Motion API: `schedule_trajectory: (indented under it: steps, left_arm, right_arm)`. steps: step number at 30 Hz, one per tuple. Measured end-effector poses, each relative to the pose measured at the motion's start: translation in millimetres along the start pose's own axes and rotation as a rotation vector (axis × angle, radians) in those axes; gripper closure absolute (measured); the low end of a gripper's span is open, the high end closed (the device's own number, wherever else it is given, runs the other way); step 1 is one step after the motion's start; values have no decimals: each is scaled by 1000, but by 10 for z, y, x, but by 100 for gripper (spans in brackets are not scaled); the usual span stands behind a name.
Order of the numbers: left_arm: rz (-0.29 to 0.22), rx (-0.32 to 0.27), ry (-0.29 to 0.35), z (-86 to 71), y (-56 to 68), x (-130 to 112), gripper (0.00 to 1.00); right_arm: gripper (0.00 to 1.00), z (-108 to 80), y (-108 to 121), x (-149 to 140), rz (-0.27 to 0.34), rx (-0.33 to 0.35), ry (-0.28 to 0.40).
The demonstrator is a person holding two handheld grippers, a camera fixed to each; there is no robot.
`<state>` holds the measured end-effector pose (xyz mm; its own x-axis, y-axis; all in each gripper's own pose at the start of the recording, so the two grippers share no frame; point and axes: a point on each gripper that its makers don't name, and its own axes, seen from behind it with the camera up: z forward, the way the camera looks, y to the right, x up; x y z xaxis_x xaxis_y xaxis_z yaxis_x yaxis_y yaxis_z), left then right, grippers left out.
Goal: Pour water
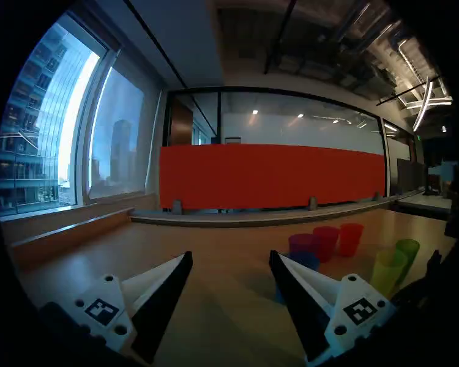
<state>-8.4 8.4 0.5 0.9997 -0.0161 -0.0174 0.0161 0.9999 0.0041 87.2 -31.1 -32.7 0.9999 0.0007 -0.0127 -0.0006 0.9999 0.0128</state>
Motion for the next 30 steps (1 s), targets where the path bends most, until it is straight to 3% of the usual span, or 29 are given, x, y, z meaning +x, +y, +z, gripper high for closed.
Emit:
schedule_trajectory:
  steps: [30]
  left_arm:
    - [0,1,-6,16,-4,-29,7]
  right_arm:
    - [0,-54,47,93,0,18,36]
